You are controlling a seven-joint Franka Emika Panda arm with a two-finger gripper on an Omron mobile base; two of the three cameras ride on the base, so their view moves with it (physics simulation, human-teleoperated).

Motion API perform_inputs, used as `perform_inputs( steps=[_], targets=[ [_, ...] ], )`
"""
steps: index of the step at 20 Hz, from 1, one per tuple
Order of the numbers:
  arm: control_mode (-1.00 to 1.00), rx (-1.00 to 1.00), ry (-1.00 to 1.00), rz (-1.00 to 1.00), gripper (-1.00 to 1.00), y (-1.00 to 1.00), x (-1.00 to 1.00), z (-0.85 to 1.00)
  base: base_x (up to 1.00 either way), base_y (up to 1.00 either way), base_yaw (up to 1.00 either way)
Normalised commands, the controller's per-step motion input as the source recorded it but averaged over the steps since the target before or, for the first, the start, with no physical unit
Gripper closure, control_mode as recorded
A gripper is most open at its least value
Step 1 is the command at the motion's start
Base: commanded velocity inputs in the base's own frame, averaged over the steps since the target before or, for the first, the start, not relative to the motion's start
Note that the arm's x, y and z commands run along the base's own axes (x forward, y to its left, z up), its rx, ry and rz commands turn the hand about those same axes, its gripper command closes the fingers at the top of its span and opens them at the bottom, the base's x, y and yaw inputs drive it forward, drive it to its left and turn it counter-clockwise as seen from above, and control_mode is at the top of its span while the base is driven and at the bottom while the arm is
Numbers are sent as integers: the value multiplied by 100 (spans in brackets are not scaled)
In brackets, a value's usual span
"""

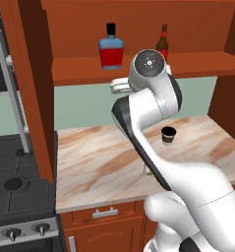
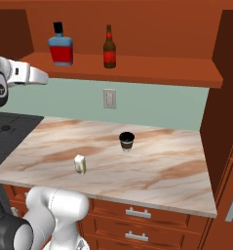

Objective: Sort all alcoholic drinks to one cabinet, and non-alcoholic drinks to the other.

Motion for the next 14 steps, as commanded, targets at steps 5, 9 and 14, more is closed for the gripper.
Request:
perform_inputs(
  steps=[5,9,14],
  targets=[
    [-100,1,23,0,-100,-12,-5,-58,0,0,0],
    [-100,0,24,0,-100,-13,0,-57,0,0,0],
    [-100,1,21,0,-100,-14,0,-49,0,0,0]
  ],
)
